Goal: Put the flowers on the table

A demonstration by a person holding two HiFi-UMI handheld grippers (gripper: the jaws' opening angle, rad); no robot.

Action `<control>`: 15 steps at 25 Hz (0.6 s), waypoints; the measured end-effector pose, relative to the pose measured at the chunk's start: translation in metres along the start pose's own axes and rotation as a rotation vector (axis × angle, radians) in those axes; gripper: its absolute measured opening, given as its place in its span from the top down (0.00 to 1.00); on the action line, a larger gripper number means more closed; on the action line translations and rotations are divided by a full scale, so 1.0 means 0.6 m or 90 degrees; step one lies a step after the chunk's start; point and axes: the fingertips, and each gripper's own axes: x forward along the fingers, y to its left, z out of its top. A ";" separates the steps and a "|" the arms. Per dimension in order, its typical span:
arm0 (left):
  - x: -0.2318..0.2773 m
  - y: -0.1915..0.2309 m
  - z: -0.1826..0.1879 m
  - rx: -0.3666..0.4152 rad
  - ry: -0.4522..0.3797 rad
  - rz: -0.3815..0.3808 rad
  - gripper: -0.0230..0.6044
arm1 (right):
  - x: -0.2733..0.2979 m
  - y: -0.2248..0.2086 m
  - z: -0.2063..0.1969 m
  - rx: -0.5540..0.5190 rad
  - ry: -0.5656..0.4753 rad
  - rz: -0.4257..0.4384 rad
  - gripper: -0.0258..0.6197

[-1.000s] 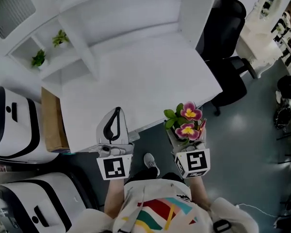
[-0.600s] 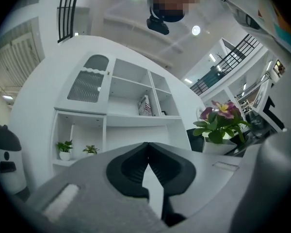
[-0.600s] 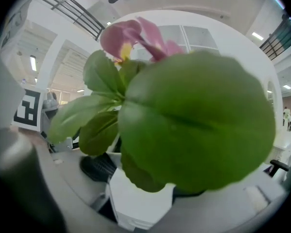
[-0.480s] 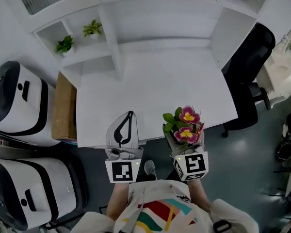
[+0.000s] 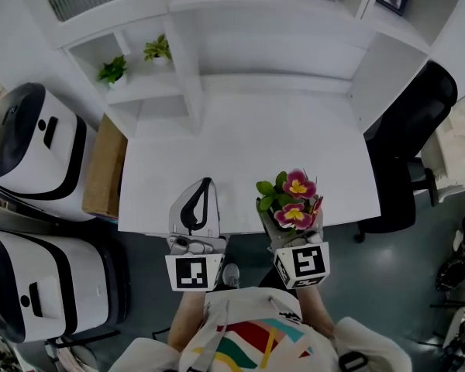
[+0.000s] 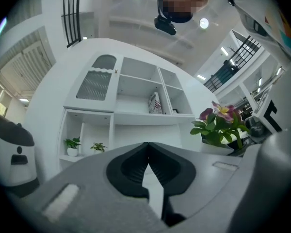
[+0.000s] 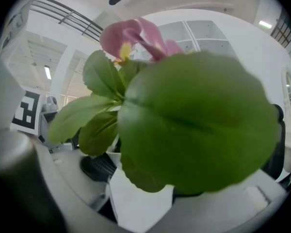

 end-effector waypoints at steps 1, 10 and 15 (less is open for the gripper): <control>0.009 -0.004 -0.001 -0.005 -0.008 0.013 0.96 | 0.005 -0.011 0.001 -0.002 -0.002 0.008 0.45; 0.123 -0.070 -0.016 0.025 0.001 0.081 0.96 | 0.047 -0.154 0.002 -0.030 0.002 0.079 0.45; 0.177 -0.116 -0.024 0.049 0.012 0.099 0.96 | 0.067 -0.252 -0.005 -0.048 0.006 0.093 0.45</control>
